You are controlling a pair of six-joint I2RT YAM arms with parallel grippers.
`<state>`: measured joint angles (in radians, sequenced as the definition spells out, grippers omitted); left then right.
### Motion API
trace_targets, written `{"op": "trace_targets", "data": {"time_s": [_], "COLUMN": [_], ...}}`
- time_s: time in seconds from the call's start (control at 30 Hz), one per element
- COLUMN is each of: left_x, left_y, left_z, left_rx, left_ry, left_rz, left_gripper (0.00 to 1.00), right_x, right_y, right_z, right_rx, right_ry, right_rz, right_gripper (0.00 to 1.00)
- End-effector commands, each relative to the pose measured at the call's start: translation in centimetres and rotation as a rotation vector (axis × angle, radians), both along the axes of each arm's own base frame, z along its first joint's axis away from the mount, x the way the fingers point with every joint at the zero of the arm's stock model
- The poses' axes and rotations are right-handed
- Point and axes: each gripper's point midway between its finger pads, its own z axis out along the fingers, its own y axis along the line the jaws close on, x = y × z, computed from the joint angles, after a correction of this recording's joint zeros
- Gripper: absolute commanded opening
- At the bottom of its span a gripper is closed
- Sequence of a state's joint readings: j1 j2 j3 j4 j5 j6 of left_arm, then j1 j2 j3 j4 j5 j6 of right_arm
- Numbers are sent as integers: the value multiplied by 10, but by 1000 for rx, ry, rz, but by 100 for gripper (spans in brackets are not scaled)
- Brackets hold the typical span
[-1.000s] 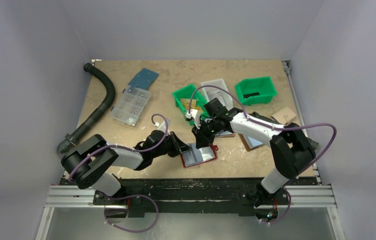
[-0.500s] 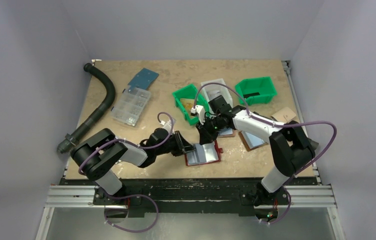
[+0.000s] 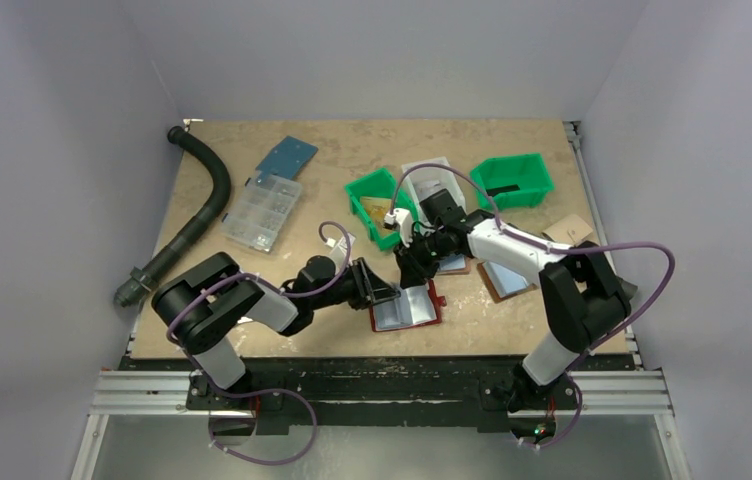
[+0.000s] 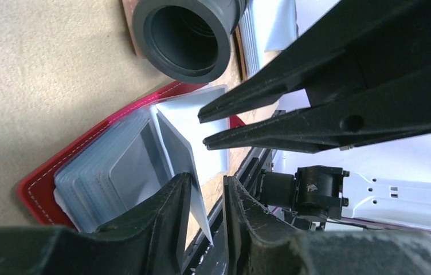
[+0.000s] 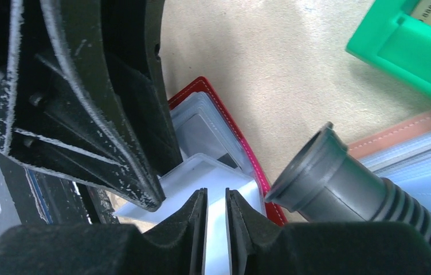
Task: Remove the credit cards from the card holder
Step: Remove the credit card from the card holder.
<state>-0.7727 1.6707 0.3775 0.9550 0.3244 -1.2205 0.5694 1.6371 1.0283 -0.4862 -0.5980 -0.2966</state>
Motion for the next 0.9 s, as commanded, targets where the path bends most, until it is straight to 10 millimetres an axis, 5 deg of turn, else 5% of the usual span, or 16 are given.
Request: {"op": "trace_targets", "data": {"time_s": [0.0,0.27,0.87], "left_x": [-1,-6,-18], "left_y": [-6,-7,-18], "left_z": [16,16,18], "left_rx": [-79,-119,-142], "left_ry": [-45,-43,-54], "left_rz": [-25,-33,-76], "left_gripper": [31,31,28], "right_x": [9,-4,0], "right_y": [3,9,4], "right_z": [14,12,18], "right_rx": [55,107,168], "right_ry": [-4,100,160], "right_rz": [-26,8,-30], "right_gripper": [26,30,36]}}
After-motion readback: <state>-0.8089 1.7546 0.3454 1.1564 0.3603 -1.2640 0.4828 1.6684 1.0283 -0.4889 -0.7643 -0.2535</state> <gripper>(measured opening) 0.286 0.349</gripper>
